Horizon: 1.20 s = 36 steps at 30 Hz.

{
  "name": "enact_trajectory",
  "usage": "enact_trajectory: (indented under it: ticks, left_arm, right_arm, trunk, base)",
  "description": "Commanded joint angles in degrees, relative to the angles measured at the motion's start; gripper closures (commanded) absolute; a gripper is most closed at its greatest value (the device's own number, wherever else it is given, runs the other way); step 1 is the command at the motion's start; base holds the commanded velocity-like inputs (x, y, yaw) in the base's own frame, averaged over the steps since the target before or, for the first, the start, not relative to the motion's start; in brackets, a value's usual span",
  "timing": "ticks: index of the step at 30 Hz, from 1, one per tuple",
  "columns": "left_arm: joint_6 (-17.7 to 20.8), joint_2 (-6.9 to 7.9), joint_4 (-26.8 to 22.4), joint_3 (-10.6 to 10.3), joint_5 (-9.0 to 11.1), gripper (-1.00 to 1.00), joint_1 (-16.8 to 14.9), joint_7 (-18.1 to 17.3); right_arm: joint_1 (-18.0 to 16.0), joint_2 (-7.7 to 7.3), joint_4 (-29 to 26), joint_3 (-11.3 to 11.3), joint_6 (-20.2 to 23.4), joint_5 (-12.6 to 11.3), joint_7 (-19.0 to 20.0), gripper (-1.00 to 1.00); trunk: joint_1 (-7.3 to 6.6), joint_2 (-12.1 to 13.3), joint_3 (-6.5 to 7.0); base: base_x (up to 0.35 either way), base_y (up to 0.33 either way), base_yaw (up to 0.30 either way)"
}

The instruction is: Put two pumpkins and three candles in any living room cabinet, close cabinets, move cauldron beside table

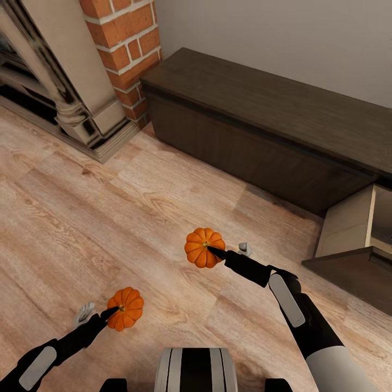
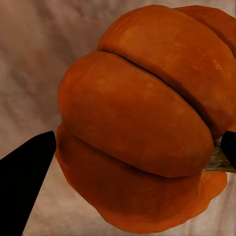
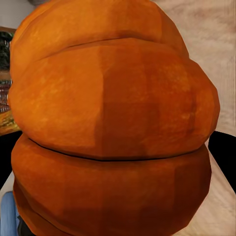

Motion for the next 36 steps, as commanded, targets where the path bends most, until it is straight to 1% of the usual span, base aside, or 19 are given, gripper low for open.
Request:
enact_trajectory:
  ticks: [1,4,14,16,18,19,21,22,26,28,33,34,36]
  left_arm:
    - [0.3,0.05,0.0,-0.2,0.6,1.00,0.0,0.2]
    - [0.3,0.05,0.0,-0.2,0.6,1.00,0.0,0.2]
    - [0.4,0.22,-0.8,-0.2,0.6,1.00,0.0,-0.1]
    - [0.4,0.51,-0.9,-0.1,0.7,1.00,0.0,-2.0]
    - [0.8,0.86,-0.9,-0.1,0.7,1.00,0.0,-5.4]
    - [1.1,1.49,-0.9,-0.1,0.7,1.00,0.0,-8.6]
    - [1.8,2.91,-0.9,0.0,1.0,1.00,0.1,-12.6]
    - [3.3,3.95,-0.9,0.2,1.2,1.00,0.1,-15.2]
    - [11.7,6.51,-2.5,0.7,1.4,1.00,0.1,-20.8]
    - [13.6,6.86,-3.6,0.7,1.5,1.00,0.1,-21.8]
    - [15.6,7.08,-6.1,0.7,1.9,1.00,0.1,-22.4]
    - [16.6,6.93,-6.6,0.7,2.0,1.00,0.1,-22.5]
    - [19.6,6.67,-9.5,0.6,2.1,1.00,0.2,-22.9]
  right_arm:
    - [0.0,-0.03,0.0,0.0,0.3,-0.4,0.0,1.00]
    - [0.0,-0.02,0.0,0.0,0.3,-0.4,0.0,1.00]
    - [0.0,-0.03,0.1,0.0,0.3,-0.4,0.0,1.00]
    - [0.0,-0.02,0.1,0.0,0.3,-0.4,0.0,1.00]
    - [0.0,-0.03,0.2,0.0,0.3,-0.4,0.0,1.00]
    - [0.0,-0.03,0.3,0.0,0.3,-0.4,0.0,1.00]
    - [0.0,0.03,0.3,0.0,0.3,-0.4,0.0,1.00]
    - [0.0,0.08,0.3,0.0,0.3,-0.3,0.0,1.00]
    - [0.0,0.11,0.4,0.0,0.3,-0.3,-0.1,1.00]
    - [0.0,0.13,0.4,0.1,0.3,-0.2,-0.3,1.00]
    - [0.0,0.14,0.5,0.1,0.0,-0.1,-0.5,1.00]
    - [0.0,0.16,0.5,0.1,-0.1,-0.1,-0.5,1.00]
    - [0.0,0.22,0.6,0.1,-0.5,-0.1,-0.6,1.00]
  trunk:
    - [-0.01,0.0,-0.03]
    - [-0.01,0.0,-0.03]
    - [-0.27,0.1,2.19]
    - [-0.32,0.1,2.63]
    - [-0.37,0.2,3.07]
    - [-0.40,0.2,3.29]
    - [-0.45,0.2,3.74]
    - [-0.47,0.2,3.96]
    - [-0.58,0.3,4.84]
    - [-0.63,0.3,5.29]
    - [-0.76,0.4,6.40]
    - [-0.78,0.4,6.62]
    - [-0.83,0.4,7.06]
  base:
    - [0.000,0.000,0.000]
    - [0.000,0.000,0.000]
    - [0.000,0.000,0.000]
    - [0.000,0.000,0.000]
    - [0.000,0.000,0.000]
    - [0.000,0.000,0.000]
    - [0.000,0.000,0.000]
    - [0.000,0.000,0.000]
    - [0.000,0.000,0.000]
    - [0.000,0.000,0.000]
    - [0.000,0.000,0.000]
    - [0.000,0.000,0.000]
    - [0.000,0.000,0.000]
